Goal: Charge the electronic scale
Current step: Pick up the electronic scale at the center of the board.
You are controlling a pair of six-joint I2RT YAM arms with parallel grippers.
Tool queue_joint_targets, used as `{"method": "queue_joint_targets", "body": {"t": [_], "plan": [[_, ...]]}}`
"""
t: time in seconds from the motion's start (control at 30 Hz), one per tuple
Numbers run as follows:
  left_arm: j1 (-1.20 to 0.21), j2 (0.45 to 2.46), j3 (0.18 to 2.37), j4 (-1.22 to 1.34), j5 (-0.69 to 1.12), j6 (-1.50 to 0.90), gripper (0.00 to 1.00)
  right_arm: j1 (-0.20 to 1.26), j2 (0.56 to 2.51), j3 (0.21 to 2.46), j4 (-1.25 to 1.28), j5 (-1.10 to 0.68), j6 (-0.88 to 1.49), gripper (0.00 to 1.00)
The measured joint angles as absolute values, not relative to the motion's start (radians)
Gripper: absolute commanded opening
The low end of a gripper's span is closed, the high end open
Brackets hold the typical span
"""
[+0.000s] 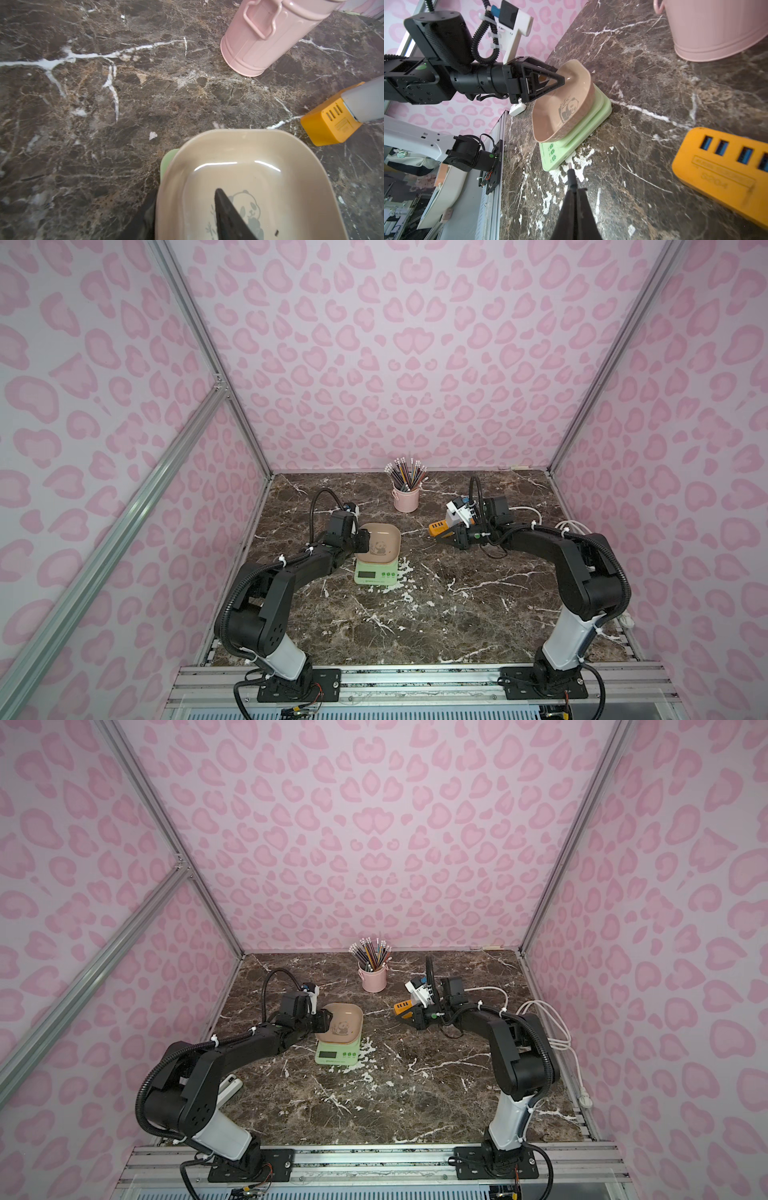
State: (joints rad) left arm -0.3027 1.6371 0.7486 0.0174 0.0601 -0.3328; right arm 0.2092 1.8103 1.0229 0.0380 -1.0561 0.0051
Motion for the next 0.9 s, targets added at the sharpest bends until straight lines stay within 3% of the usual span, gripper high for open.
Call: {"method": "queue_joint_targets", "body": {"t": [0.2,0.4,0.9], "plan": [[-0.303,1.633,0.745,0.012,0.078,-0.360,0.16,0.209,1.785,1.001,0.073,-1.036,0.077,0.00],[-0.310,1.599,0.732,0.010,0.098,-0.406,0.06,0.209,1.765,0.985,0.104,-1.016,0.135,0.00],[-0.321,1.465,0.703,0.057,0.182,-0.548,0.05,0.208,1.706,0.894,0.202,-0.991,0.284,0.00]]}}
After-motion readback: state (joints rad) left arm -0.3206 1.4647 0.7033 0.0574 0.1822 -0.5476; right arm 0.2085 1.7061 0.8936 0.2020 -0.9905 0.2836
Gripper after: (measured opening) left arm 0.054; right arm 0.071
